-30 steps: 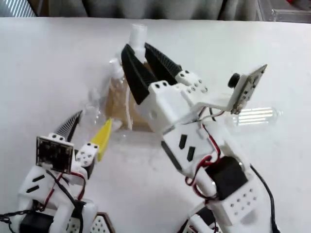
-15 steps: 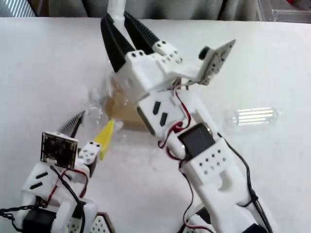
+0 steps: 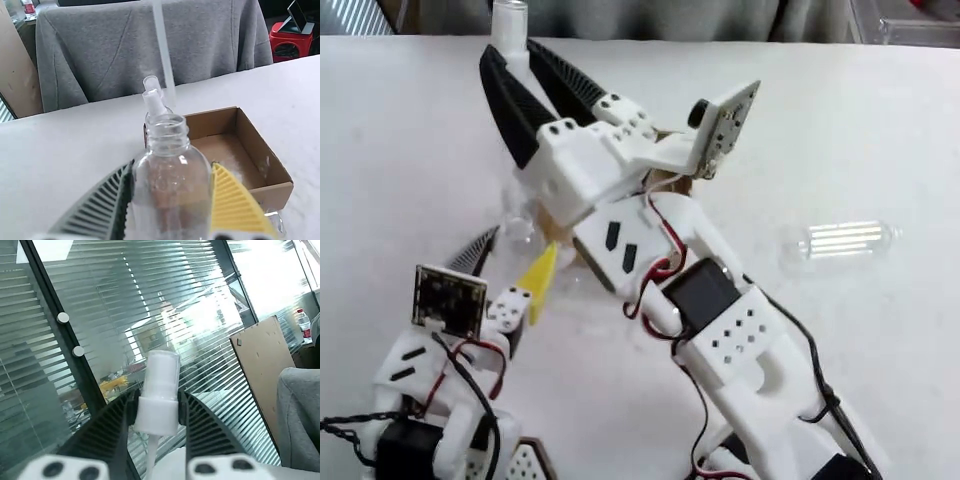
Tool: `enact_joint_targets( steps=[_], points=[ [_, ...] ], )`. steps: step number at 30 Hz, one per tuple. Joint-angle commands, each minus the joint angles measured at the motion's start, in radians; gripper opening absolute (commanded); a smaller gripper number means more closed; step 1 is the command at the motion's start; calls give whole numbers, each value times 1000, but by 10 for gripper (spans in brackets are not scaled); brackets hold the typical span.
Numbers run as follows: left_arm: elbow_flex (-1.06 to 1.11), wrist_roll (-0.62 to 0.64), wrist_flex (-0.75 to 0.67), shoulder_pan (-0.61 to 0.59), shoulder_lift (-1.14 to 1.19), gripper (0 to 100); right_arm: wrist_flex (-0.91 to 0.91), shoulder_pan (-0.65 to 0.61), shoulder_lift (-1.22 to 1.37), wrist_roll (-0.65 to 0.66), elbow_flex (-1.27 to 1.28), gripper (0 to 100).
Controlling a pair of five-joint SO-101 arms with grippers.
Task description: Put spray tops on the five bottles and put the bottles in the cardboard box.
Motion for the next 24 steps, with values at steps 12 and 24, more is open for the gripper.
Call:
enact_joint_targets(
  steps=[12, 24],
  points=[
    [2, 14, -55, 13, -7, 43, -53, -2, -42, 11, 14, 14],
    [2, 14, -57, 13, -7, 43, -61, -2, -44, 11, 98, 14]
  ],
)
